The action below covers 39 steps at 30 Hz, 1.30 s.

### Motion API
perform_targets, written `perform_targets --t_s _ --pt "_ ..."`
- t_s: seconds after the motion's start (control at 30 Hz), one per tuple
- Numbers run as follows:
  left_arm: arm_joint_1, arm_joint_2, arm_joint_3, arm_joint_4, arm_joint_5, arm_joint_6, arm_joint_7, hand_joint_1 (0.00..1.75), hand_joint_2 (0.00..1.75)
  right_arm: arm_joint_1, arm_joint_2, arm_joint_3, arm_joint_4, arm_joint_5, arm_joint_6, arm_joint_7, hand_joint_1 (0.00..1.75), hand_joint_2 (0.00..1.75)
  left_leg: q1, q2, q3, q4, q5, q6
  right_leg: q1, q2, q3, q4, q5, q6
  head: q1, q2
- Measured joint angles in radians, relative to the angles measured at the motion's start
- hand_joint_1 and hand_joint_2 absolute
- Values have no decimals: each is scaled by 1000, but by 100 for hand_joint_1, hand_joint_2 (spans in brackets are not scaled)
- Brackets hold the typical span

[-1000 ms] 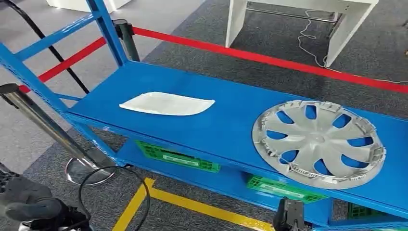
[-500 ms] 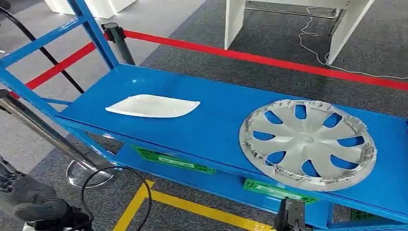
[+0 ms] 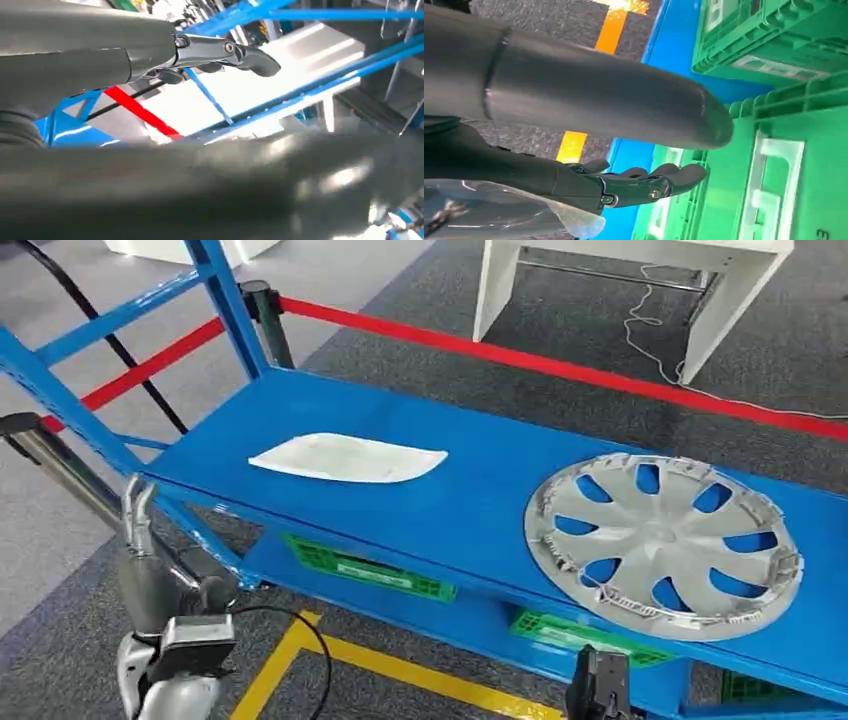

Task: Take the parts from the cabinet and place them on the table.

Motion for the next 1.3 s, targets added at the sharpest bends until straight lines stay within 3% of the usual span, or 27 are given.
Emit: perform_targets --t_s 0.03,0.07,0.1,0.17,0.2,0.23,0.27,0.37,0.4,0.43,0.47,0.53,0.57,0.6,0.63,0.7,0.73,0.83,0.9,0.97,1.03,1.07,1.1,1.13,1.2,1.27,1.3 --pt "-25 4 0 22 -3 -18 10 0 175 0 0 0 3 6 1 0 0 0 -1 0 0 0 0 0 0 0 -33 64 -16 3 0 0" --pt "-53 8 0 47 -8 -35 24 0 175 -1 0 0 6 13 3 1 0 0 -1 0 0 1 0 0 0 0 -45 80 -6 5 1 0" --pt "-81 13 0 75 -11 -52 36 0 175 -3 0 0 9 21 5 2 0 0 0 -1 1 3 0 0 0 0 -33 48 29 7 0 0" --pt "-140 19 -2 122 -16 -87 59 0 175 -12 -1 0 12 30 6 7 0 0 1 -2 1 8 -2 -3 -1 -2 37 -110 122 5 0 0" --pt "-176 22 -2 153 -17 -102 69 0 175 -19 -1 0 13 37 7 10 0 0 1 -2 0 12 -5 -8 -2 -3 70 -191 147 4 1 0" --pt "-206 25 -2 181 -16 -113 77 0 175 -27 0 1 18 40 10 14 0 0 -8 -3 -7 18 -7 -13 1 -3 86 -203 135 3 2 0" --pt "-239 29 -2 212 -16 -126 83 0 175 -34 0 2 20 45 14 19 0 0 -8 -3 -13 22 -3 -17 0 1 86 -209 134 -7 -1 0" --pt "-352 35 -2 338 -32 -151 119 0 175 -39 0 4 25 63 20 42 0 0 -6 -3 -14 21 1 -27 0 1 84 -214 142 -21 -2 0" --pt "-390 38 -2 385 -37 -157 127 0 175 -46 0 5 27 69 24 47 0 0 -4 -3 -20 33 -13 -33 -5 0 85 -217 146 -28 0 0" --pt "-421 41 -2 417 -48 -155 132 0 175 -52 0 5 27 73 24 55 0 0 -3 -2 -37 72 -39 -41 -6 0 85 -218 147 -35 -9 0" --pt "-454 44 -2 455 -60 -154 140 0 0 -56 0 5 27 77 22 64 0 0 0 -2 -68 146 -76 -47 -6 0 85 -218 146 -38 -7 0" --pt "-505 46 -2 541 -76 -152 153 0 0 -59 0 5 30 87 13 87 0 0 5 -2 -138 296 -131 -54 -6 -1 85 -217 146 -38 -8 0" --pt "-523 48 -1 576 -77 -151 158 0 0 -59 0 5 32 88 10 98 0 0 6 -2 -154 325 -131 -54 -6 -1 85 -217 146 -38 -8 0" --pt "-539 50 0 607 -75 -149 161 0 0 -59 0 5 34 86 9 109 0 0 7 -2 -148 309 -106 -53 -6 0 86 -217 146 -38 -8 0" --pt "-558 51 2 635 -71 -148 161 0 0 -58 0 5 36 80 10 116 0 0 7 -2 -124 247 -61 -49 -6 1 87 -217 146 -38 -8 0" --pt "-590 53 8 677 -58 -146 159 0 0 -59 0 2 37 45 30 121 0 0 6 -2 -53 78 34 -38 -6 2 92 -217 143 -35 -8 0" --pt "-602 54 14 697 -50 -146 156 0 0 -58 0 -3 39 30 45 120 0 0 0 -4 -36 51 26 -35 -2 3 89 -218 142 -32 -6 0" --pt "-616 55 23 730 -40 -152 149 0 0 -54 -4 -18 44 14 36 127 0 0 -4 -3 -36 24 14 -19 -2 2 77 -220 148 -17 -6 0" --pt "-620 53 26 742 -40 -152 149 0 0 -54 -15 -38 45 -13 46 131 0 0 8 0 -28 3 22 -12 -2 1 66 -218 135 -6 -6 0" --pt "-627 51 26 755 -42 -155 148 0 0 -54 -23 -52 47 -16 15 142 0 0 6 -1 -26 0 24 -5 0 1 30 -132 83 -3 -1 0" --pt "-622 51 27 771 -42 -155 148 0 0 -44 -35 -66 53 -13 0 156 0 0 3 -1 -26 1 23 -3 0 1 -54 34 23 0 -3 0" --pt "-619 52 27 777 -40 -154 146 0 0 -36 -39 -71 55 -10 -7 167 0 0 2 -1 -26 1 22 -2 0 1 -80 78 19 2 -1 0" --pt "-615 52 27 782 -37 -151 143 0 0 -28 -42 -73 58 -5 -17 177 0 0 1 -2 -26 2 22 -2 0 0 -85 76 36 2 -3 0" --pt "-615 53 29 785 -35 -149 142 0 0 -21 -46 -74 61 1 -21 185 0 0 1 -3 -25 3 21 -1 0 0 -69 31 74 2 -1 0" --pt "-615 54 33 789 -19 -145 128 0 0 -16 -53 -76 64 10 -28 194 0 0 1 -4 -25 10 15 -6 -1 -1 6 -136 167 -1 -2 0" --pt "-615 56 47 791 2 -145 104 0 0 -14 -55 -79 71 31 -47 237 0 0 -8 -4 -31 23 8 -16 0 0 56 -219 162 -8 -2 0" --pt "-615 58 51 793 7 -143 94 0 0 -9 -57 -79 75 38 -58 261 0 0 -6 -3 -33 18 11 -20 1 1 51 -211 161 -13 -5 0"
